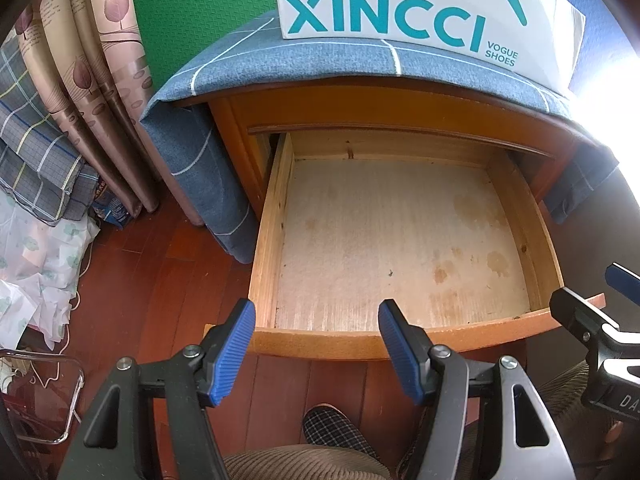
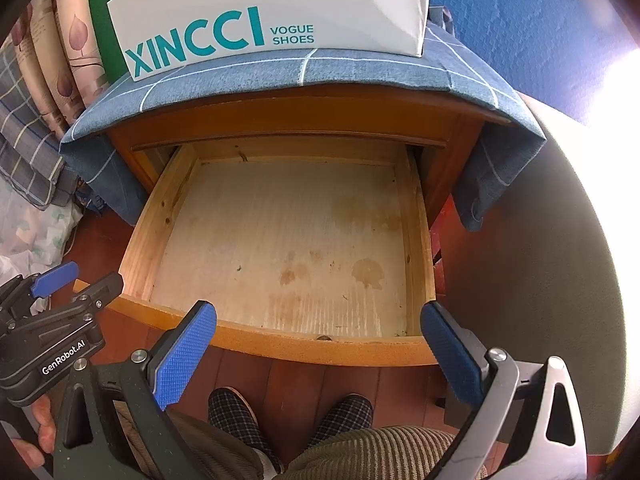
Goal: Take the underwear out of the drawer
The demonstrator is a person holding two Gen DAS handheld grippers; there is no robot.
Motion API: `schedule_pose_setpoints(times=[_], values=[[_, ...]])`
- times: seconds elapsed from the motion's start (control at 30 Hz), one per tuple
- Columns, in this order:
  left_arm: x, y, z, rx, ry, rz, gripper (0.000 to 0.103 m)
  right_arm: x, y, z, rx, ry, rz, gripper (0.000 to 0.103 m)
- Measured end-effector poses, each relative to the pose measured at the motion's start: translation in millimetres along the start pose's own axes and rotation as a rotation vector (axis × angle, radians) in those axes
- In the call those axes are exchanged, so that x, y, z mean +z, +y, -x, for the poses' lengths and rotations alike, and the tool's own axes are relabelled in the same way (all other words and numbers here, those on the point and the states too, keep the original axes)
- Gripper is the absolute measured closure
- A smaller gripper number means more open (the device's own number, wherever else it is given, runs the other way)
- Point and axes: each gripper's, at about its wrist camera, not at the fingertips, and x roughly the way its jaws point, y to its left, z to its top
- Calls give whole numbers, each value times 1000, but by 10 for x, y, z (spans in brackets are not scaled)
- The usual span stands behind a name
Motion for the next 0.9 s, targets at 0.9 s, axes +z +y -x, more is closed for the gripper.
schedule_pose_setpoints(times=[0.9], values=[[-12,14,56,-12,-32,-4,37,-3,26,2,-8,1,13,2]])
